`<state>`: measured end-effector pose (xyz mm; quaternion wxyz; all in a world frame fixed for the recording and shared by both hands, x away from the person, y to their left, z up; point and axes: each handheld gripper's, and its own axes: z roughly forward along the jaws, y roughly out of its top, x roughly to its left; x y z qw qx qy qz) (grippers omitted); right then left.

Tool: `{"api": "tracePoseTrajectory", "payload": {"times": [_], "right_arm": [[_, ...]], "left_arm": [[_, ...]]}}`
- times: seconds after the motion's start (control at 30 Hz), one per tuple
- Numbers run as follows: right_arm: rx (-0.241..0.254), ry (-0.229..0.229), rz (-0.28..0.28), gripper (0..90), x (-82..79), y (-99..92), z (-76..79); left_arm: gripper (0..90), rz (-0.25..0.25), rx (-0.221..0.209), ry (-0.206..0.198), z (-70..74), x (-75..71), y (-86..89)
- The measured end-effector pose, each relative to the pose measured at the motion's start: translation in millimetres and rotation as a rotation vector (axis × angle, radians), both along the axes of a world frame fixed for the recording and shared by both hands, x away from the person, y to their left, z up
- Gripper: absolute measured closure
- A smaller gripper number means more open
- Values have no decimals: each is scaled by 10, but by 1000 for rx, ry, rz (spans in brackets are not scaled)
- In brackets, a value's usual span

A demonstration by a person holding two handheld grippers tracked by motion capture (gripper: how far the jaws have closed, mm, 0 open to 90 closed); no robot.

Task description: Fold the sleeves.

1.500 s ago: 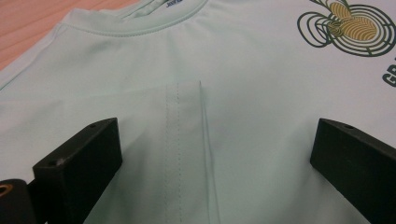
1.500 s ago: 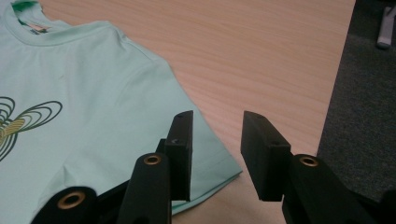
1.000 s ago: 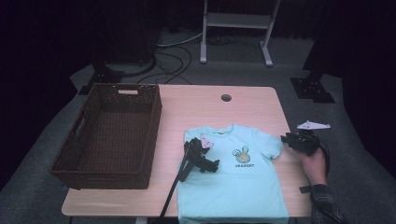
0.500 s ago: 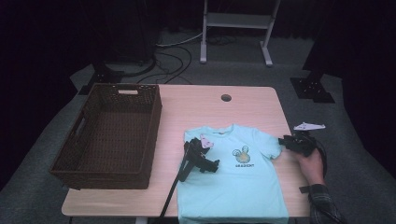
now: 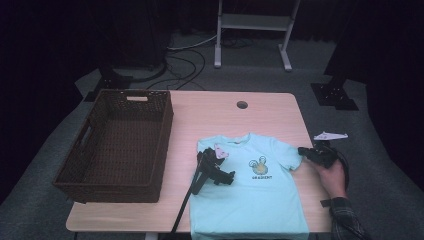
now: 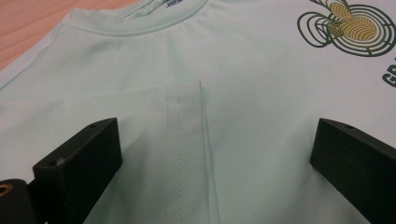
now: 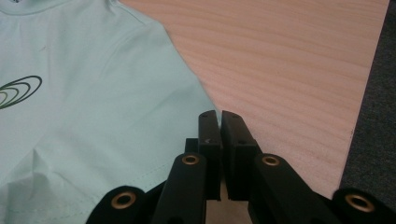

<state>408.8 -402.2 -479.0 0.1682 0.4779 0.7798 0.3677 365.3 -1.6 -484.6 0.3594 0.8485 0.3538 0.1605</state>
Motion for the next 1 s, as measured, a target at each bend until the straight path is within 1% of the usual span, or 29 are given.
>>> {"api": "tracePoseTrajectory", "payload": {"times": [0.1, 0.27, 0.5, 0.63, 0.7, 0.9, 1.0], "right_arm": [[-9, -2, -2, 874, 0, 7, 12], [0, -6, 6, 874, -1, 36, 60], [-2, -43, 23, 874, -27, 120, 162], [-2, -54, 28, 874, -30, 162, 186], [-10, -57, 28, 875, -28, 175, 188], [33, -67, 4, 876, -50, 175, 201], [24, -80, 7, 878, -67, 214, 223]], "left_arm": [[10, 0, 0, 0, 0, 0, 0], [10, 0, 0, 0, 0, 0, 0], [10, 0, 0, 0, 0, 0, 0], [10, 0, 0, 0, 0, 0, 0], [10, 0, 0, 0, 0, 0, 0], [10, 0, 0, 0, 0, 0, 0], [10, -1, 0, 0, 0, 1, 0]]}}
